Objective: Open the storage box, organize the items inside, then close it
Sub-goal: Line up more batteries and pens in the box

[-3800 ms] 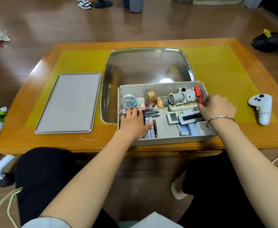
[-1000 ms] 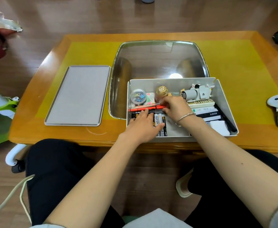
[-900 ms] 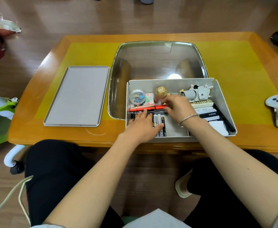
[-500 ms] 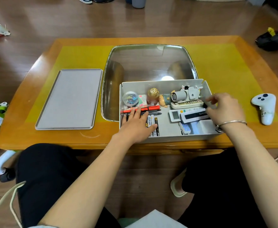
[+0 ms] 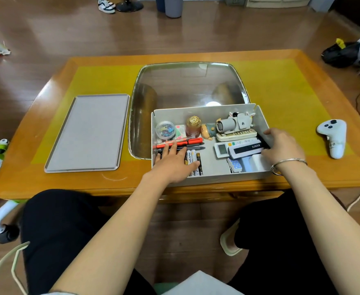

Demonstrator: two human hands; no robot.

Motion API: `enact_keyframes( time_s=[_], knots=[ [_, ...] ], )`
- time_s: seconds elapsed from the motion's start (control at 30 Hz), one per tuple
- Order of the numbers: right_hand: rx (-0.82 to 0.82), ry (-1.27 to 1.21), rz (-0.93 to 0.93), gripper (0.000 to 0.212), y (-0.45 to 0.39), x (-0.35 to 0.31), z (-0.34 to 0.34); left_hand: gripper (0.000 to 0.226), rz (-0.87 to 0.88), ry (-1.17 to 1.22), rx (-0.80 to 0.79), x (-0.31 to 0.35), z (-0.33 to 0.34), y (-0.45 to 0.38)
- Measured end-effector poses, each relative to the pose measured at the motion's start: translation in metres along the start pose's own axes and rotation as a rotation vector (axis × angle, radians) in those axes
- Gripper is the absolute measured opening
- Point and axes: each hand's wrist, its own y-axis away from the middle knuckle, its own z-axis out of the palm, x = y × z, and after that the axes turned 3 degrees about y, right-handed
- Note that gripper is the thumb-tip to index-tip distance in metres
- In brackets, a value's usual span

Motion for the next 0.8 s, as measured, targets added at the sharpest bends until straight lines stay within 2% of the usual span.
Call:
enact_keyframes(
  time_s=[0.33,0.63,0.73,0.8],
  knots=[
    [-0.013,0.045,-0.033,0.050,0.000,-0.006,0.006,0.079,-0.003,0.020,0.015,-0.001,0.000,-0.001],
    [0.315,-0.060,0.006,0.038,0.008,0.001,0.004,0.077,-0.007,0.017,0.008,0.000,0.001,-0.002],
    [0.386,-0.173,-0.159,0.030,0.008,-0.005,-0.001,0.079,-0.014,0.012,-0.006,0.001,0.001,-0.002],
    [0.345,-0.192,-0.284,0.025,0.010,-0.017,-0.001,0.079,-0.019,0.024,0.000,0.002,0.000,-0.001]
  ],
)
